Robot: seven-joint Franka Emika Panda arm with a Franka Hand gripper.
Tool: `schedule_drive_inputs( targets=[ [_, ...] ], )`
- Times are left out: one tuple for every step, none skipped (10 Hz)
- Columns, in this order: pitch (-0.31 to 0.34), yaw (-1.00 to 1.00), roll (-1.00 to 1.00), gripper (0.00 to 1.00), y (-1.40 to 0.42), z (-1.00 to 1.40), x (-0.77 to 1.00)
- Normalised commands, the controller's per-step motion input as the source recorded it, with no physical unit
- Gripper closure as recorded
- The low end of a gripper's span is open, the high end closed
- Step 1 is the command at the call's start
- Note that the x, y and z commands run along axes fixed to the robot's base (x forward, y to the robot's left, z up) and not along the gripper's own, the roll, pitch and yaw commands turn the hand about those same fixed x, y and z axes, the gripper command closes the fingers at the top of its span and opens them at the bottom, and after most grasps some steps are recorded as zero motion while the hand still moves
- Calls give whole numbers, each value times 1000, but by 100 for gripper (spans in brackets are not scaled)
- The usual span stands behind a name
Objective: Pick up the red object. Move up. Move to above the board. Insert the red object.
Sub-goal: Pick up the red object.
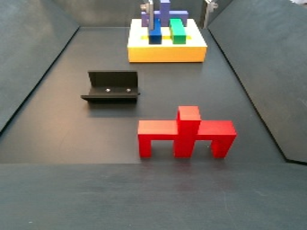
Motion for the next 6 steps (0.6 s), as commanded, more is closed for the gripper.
schedule_drive_inputs(
  targets=[
    [0, 0, 0, 0, 240, -171, -20],
    [0, 0, 104, 0, 363, -286, 0],
    [0, -23, 0, 0, 700, -263, 0],
    [0, -63, -10, 0, 874, -263, 0],
    [0, -77, -3, 0, 906, -234, 14],
    [0, -51, -29, 0, 911, -240, 14]
  ],
)
